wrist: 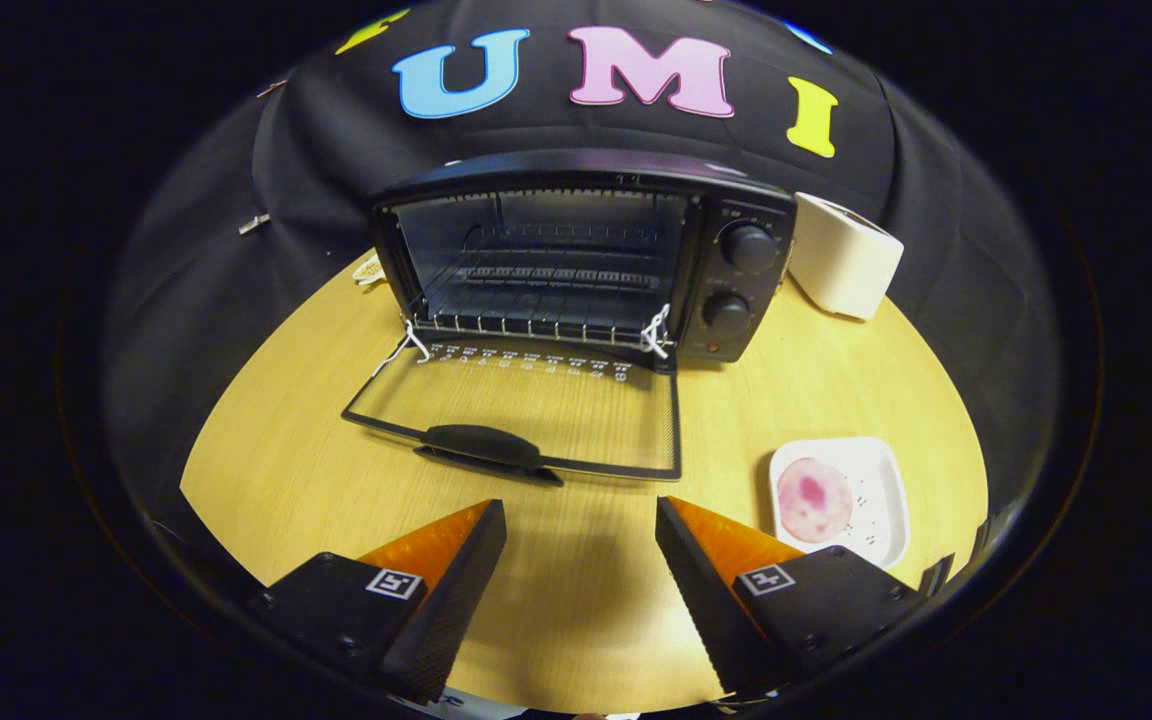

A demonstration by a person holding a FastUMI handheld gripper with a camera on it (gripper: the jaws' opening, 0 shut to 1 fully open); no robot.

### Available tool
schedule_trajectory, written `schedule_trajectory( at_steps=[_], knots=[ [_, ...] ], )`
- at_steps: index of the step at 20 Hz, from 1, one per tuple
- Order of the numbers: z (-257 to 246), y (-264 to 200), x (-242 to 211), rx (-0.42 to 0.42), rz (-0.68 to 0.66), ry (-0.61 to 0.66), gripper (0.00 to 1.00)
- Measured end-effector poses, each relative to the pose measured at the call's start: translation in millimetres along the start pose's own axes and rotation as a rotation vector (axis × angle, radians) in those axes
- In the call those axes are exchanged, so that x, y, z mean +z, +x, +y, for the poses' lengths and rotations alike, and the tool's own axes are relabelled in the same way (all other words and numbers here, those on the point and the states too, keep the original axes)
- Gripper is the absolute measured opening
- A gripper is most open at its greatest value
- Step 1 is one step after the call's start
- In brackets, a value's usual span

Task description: Open the toaster oven, put the food inside, and close the toaster oven door.

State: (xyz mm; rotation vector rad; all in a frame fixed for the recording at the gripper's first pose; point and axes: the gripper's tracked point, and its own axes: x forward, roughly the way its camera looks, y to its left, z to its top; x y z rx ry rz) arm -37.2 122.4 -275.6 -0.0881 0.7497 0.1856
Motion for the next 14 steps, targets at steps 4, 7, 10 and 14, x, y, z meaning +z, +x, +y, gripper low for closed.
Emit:
schedule_trajectory(
  at_steps=[4, 7, 10, 14],
  knots=[
    [-42.6, -26.5, 18.7, 0.002, -0.047, 0.006, 0.98],
    [-92.2, -34.8, 25.4, -0.027, -0.049, 0.020, 0.98],
    [-144.9, -42.4, 24.9, -0.060, -0.030, 0.049, 0.98],
    [-210.9, -47.0, 24.0, -0.102, -0.007, 0.110, 0.99]
  ],
)
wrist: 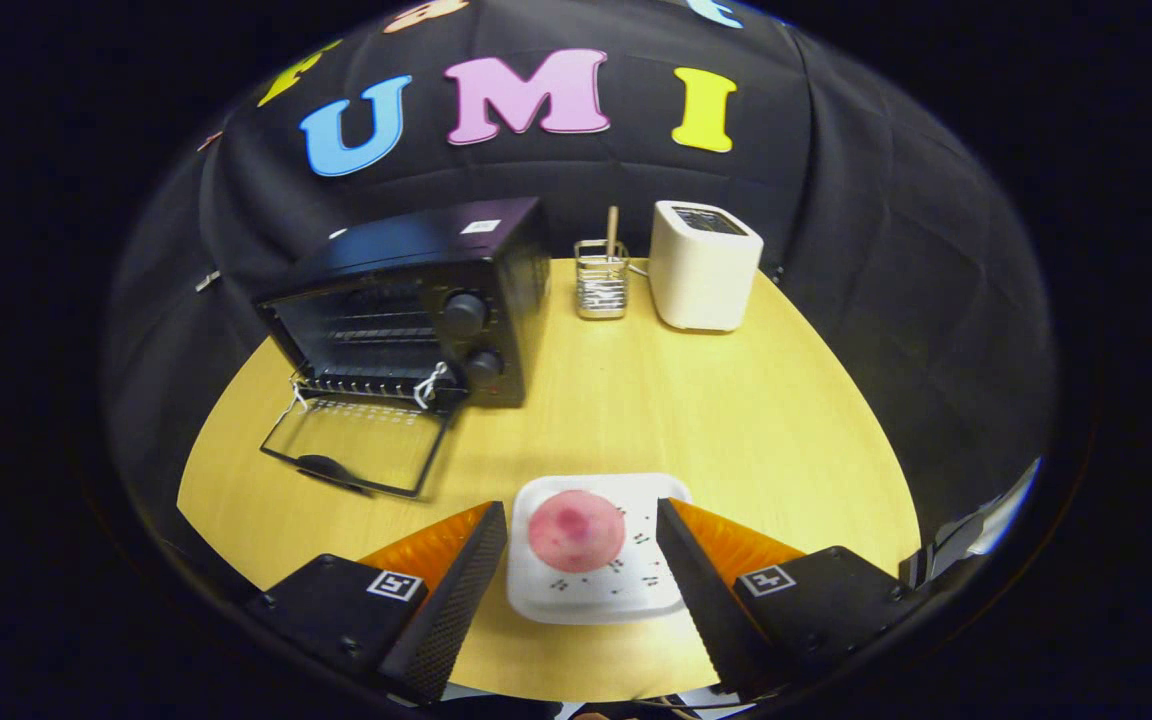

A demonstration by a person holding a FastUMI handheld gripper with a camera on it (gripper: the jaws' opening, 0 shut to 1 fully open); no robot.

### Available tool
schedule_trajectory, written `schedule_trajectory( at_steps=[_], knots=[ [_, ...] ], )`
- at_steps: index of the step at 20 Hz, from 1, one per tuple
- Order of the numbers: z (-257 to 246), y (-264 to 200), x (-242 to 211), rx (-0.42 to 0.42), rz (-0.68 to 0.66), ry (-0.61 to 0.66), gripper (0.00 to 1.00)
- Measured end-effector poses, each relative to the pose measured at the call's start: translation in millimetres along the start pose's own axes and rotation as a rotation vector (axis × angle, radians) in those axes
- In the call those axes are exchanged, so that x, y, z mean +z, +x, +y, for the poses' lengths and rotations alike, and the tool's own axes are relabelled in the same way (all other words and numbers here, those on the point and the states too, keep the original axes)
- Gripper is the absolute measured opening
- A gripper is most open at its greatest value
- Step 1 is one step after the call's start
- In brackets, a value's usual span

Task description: Open the toaster oven, put the food inside, and close the toaster oven door.

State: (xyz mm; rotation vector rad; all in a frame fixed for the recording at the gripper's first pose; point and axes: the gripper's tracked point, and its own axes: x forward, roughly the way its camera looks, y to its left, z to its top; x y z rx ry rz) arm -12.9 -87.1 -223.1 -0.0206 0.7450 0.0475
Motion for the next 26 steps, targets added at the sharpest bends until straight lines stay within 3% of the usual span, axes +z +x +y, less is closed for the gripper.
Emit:
schedule_trajectory(
  at_steps=[7, 14, 20, 22, 23, 24, 25, 26],
  knots=[
    [-75.2, 21.5, -24.2, -0.029, 0.112, 0.049, 0.99],
    [-71.0, 47.2, -78.4, 0.083, 0.299, 0.003, 0.99],
    [-65.5, 68.6, -98.1, 0.108, 0.387, -0.038, 0.99],
    [-62.0, 73.3, -94.3, 0.104, 0.390, -0.037, 0.93],
    [-63.7, 75.0, -93.0, 0.093, 0.385, -0.042, 0.81],
    [-66.0, 75.7, -92.7, 0.083, 0.392, -0.040, 0.77],
    [-70.1, 77.9, -92.5, 0.069, 0.399, -0.033, 0.62],
    [-70.9, 79.5, -92.2, 0.065, 0.402, -0.019, 0.53]
  ],
)
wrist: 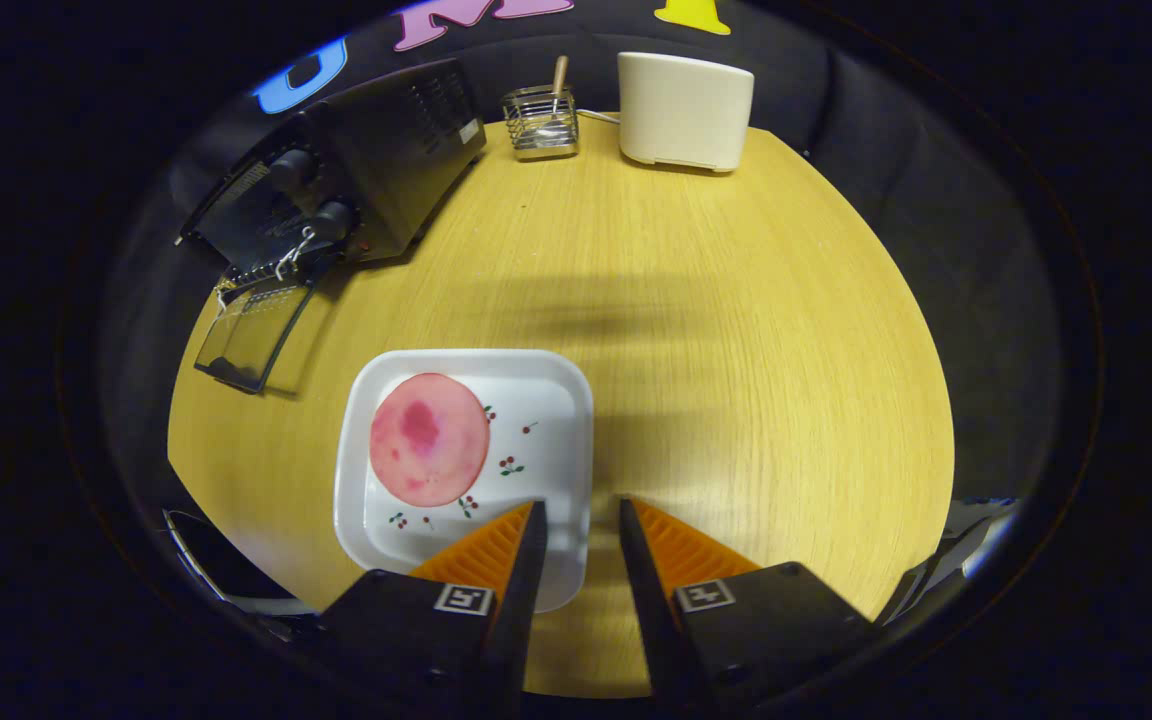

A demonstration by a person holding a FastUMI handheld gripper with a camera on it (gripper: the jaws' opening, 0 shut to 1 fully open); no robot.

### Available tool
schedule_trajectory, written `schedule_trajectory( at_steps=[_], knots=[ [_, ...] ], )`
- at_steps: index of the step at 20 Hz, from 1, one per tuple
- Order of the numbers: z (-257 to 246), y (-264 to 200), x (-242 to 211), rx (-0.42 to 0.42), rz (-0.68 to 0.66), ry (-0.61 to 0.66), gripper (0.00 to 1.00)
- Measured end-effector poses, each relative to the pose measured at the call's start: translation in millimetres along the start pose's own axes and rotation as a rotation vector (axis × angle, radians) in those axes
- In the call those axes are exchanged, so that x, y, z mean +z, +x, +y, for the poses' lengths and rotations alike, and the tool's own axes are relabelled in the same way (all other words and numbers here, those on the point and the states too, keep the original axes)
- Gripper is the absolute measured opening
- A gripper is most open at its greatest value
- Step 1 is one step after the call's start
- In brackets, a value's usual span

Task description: Open the toaster oven, put the food inside, and close the toaster oven door.

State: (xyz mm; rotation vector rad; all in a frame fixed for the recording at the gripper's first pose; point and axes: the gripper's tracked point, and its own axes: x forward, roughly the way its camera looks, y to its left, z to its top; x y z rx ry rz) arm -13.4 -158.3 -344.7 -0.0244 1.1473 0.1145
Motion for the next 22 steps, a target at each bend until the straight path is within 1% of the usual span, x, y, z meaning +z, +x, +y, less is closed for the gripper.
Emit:
schedule_trajectory(
  at_steps=[2, 3, 4, 5, 7, 11, 13, 15, 17, 19, 22],
  knots=[
    [4.1, -1.3, -0.2, 0.026, 0.012, 0.020, 0.36],
    [5.3, -0.2, 0.5, 0.033, 0.016, 0.022, 0.23],
    [2.7, 0.5, 0.3, 0.036, 0.014, 0.022, 0.23],
    [2.9, 1.9, -1.8, 0.049, 0.021, 0.049, 0.17],
    [2.7, -1.3, 0.0, 0.078, 0.019, 0.097, 0.10],
    [5.6, -1.2, -4.4, 0.133, 0.046, 0.147, 0.05],
    [9.4, -1.6, -8.6, 0.162, 0.075, 0.215, 0.05],
    [16.8, -2.6, -16.0, 0.215, 0.094, 0.309, 0.05],
    [24.4, -7.4, -19.3, 0.260, 0.093, 0.385, 0.06],
    [26.3, -12.5, -22.0, 0.273, 0.079, 0.428, 0.05],
    [33.1, -23.9, -20.8, 0.320, 0.040, 0.498, 0.05]
  ],
)
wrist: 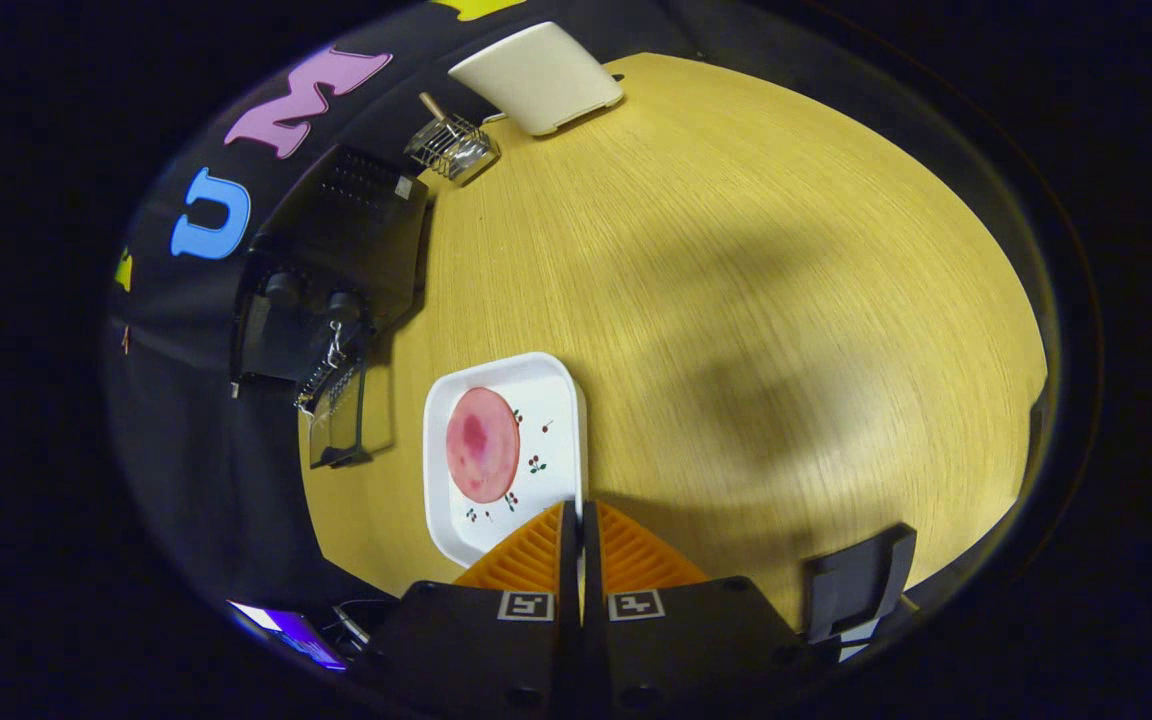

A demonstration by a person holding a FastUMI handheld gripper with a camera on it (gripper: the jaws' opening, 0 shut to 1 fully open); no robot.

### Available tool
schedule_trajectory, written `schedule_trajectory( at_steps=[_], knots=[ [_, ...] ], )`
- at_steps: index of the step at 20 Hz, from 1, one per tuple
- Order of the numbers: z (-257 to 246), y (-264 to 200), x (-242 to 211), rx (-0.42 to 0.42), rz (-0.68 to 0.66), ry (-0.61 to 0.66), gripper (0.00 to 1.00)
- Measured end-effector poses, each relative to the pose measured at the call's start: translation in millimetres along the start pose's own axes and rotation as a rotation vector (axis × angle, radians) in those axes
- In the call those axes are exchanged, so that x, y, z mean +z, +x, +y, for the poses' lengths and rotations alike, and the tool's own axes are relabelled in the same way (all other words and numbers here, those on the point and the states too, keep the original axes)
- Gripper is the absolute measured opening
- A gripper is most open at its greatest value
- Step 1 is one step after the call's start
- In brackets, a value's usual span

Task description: Open the toaster oven, put the food inside, and close the toaster oven door.

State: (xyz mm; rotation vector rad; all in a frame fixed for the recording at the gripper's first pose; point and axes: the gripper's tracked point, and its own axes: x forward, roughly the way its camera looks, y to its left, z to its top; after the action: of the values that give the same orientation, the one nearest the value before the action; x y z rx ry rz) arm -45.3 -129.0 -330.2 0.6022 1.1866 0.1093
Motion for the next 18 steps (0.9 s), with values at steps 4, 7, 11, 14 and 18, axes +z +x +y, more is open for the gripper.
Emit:
schedule_trajectory(
  at_steps=[4, 7, 11, 14, 18],
  knots=[
    [4.9, -20.3, -7.5, 0.019, -0.066, 0.068, 0.05],
    [9.4, -28.3, -11.3, 0.035, -0.100, 0.138, 0.05],
    [21.2, -43.3, -15.6, 0.053, -0.151, 0.179, 0.05],
    [37.7, -51.2, -19.0, 0.078, -0.181, 0.174, 0.05],
    [67.8, -64.1, -21.9, 0.098, -0.229, 0.106, 0.05]
  ],
)
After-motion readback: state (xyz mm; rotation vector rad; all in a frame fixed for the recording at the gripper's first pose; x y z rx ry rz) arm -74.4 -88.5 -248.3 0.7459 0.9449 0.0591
